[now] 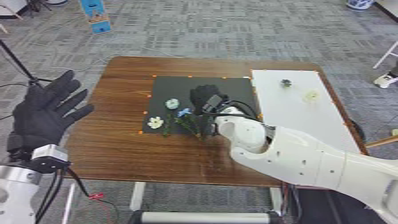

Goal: Arrange flowers

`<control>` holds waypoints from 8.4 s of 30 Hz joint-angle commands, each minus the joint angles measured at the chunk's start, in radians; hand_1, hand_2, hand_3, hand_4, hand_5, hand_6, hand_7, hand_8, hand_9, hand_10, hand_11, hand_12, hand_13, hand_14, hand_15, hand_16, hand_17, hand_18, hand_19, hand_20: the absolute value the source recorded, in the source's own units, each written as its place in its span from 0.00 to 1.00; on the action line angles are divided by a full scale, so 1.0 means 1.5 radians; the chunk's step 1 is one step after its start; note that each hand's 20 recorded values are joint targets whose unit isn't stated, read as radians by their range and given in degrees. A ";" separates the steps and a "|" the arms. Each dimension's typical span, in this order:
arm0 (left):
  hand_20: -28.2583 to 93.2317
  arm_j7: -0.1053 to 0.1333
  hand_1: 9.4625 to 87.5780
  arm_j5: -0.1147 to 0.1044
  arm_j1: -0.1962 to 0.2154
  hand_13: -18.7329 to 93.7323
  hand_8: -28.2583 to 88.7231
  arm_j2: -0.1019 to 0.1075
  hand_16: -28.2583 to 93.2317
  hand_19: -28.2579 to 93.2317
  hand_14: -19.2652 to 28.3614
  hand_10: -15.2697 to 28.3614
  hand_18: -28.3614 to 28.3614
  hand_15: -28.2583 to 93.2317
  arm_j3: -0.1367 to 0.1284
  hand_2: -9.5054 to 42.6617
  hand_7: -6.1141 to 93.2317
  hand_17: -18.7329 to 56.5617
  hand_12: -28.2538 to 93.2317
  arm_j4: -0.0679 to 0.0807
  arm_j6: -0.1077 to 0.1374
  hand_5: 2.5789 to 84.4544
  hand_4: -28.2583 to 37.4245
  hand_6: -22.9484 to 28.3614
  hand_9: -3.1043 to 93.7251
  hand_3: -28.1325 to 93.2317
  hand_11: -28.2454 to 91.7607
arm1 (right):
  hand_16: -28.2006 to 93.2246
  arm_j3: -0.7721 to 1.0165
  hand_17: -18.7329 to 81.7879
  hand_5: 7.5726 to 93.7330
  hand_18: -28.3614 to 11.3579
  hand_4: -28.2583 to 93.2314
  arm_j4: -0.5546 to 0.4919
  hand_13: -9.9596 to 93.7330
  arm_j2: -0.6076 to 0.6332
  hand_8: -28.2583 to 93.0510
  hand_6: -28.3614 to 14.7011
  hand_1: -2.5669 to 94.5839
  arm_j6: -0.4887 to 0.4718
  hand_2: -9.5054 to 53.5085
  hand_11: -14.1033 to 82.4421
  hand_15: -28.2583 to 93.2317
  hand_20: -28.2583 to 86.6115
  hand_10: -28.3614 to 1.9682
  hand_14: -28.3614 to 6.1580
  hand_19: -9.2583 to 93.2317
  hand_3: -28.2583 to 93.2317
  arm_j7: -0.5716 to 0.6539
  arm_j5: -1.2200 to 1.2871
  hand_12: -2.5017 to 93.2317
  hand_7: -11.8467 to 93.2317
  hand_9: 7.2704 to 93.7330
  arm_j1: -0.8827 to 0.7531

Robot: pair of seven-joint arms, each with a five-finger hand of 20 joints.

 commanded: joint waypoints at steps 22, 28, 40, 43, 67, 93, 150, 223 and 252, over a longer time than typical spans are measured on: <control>0.25 -0.004 0.17 -0.004 0.011 0.31 0.17 -0.002 0.28 0.57 0.70 0.59 0.94 0.31 -0.007 0.07 0.21 0.11 0.37 -0.006 -0.004 0.28 0.00 0.49 0.25 0.74 0.33 | 0.53 0.023 0.58 0.66 0.19 0.00 -0.011 0.81 0.008 0.21 0.75 0.43 -0.035 0.00 0.37 0.94 0.73 0.74 0.69 1.00 0.88 0.008 -0.037 0.36 0.40 0.80 -0.001; 0.25 -0.004 0.17 -0.003 0.010 0.31 0.17 -0.003 0.28 0.57 0.70 0.59 0.94 0.31 -0.007 0.07 0.21 0.11 0.37 -0.006 -0.002 0.28 0.00 0.49 0.25 0.74 0.33 | 0.53 0.036 0.58 0.66 0.19 0.00 -0.008 0.80 0.007 0.21 0.75 0.42 -0.040 0.00 0.38 0.94 0.73 0.74 0.69 1.00 0.88 0.004 -0.041 0.36 0.39 0.79 -0.006; 0.25 -0.006 0.17 -0.003 0.020 0.31 0.17 -0.008 0.28 0.57 0.71 0.59 0.94 0.31 -0.013 0.07 0.21 0.11 0.37 -0.013 -0.004 0.28 0.00 0.49 0.25 0.74 0.33 | 0.53 0.044 0.57 0.64 0.19 0.00 -0.016 0.79 0.013 0.13 0.75 0.48 -0.067 0.00 0.43 0.95 0.73 0.69 0.68 1.00 0.79 0.002 -0.041 0.28 0.39 0.75 -0.012; 0.25 -0.004 0.17 -0.003 0.017 0.31 0.17 -0.006 0.28 0.57 0.70 0.59 0.94 0.31 -0.011 0.07 0.21 0.11 0.37 -0.011 -0.002 0.28 0.00 0.49 0.25 0.74 0.33 | 0.53 0.044 0.57 0.63 0.20 0.00 -0.013 0.79 0.012 0.13 0.74 0.65 -0.065 0.00 0.43 0.95 0.72 0.68 0.68 1.00 0.52 0.003 -0.042 0.27 0.37 0.74 -0.009; 0.25 -0.009 0.16 -0.004 0.008 0.31 0.18 -0.003 0.28 0.57 0.70 0.59 0.94 0.31 -0.006 0.08 0.21 0.11 0.37 -0.006 0.002 0.28 0.00 0.49 0.25 0.75 0.33 | 0.52 0.082 0.57 0.60 0.20 0.00 -0.027 0.80 0.019 0.29 0.73 0.52 -0.007 0.00 0.37 0.95 0.73 0.74 0.70 1.00 0.79 -0.005 -0.041 0.44 0.59 0.76 -0.029; 0.25 0.004 0.16 -0.001 0.029 0.31 0.17 -0.015 0.28 0.57 0.70 0.59 0.94 0.31 -0.014 0.08 0.21 0.11 0.37 -0.015 0.003 0.28 0.00 0.49 0.25 0.75 0.33 | 0.48 0.162 0.47 0.25 0.17 0.00 0.101 0.64 0.253 0.18 0.47 0.39 -0.040 0.00 0.27 0.95 0.71 0.43 0.54 0.91 0.85 0.115 -0.011 0.22 0.22 0.32 -0.043; 0.25 -0.006 0.16 -0.006 0.017 0.32 0.17 -0.003 0.27 0.57 0.70 0.59 0.94 0.31 -0.006 0.09 0.21 0.11 0.37 -0.010 0.000 0.28 0.00 0.49 0.25 0.75 0.33 | 0.51 0.063 0.57 0.74 0.20 0.00 0.099 0.81 0.134 0.24 0.73 0.53 0.176 0.00 0.36 0.93 0.70 0.78 0.69 0.97 0.90 -0.079 0.046 0.50 0.56 0.90 -0.010; 0.25 -0.006 0.15 -0.005 0.017 0.32 0.17 -0.007 0.27 0.57 0.70 0.59 0.94 0.31 -0.010 0.10 0.21 0.11 0.37 -0.011 -0.002 0.28 0.00 0.49 0.25 0.75 0.33 | 0.49 0.133 0.47 0.38 0.17 0.01 0.108 0.66 0.123 0.16 0.50 0.34 -0.042 0.00 0.33 0.93 0.72 0.47 0.54 0.91 0.94 0.077 0.008 0.24 0.28 0.41 -0.024; 0.25 -0.004 0.15 -0.006 0.020 0.32 0.18 -0.005 0.27 0.57 0.70 0.59 0.94 0.31 -0.011 0.11 0.21 0.11 0.37 -0.011 -0.001 0.29 0.00 0.49 0.25 0.75 0.33 | 0.46 0.076 0.49 0.47 0.22 0.00 0.270 0.69 0.146 0.10 0.71 0.43 -0.002 0.00 0.42 0.93 0.70 0.70 0.62 0.91 0.95 -0.047 0.073 0.21 0.46 0.58 0.002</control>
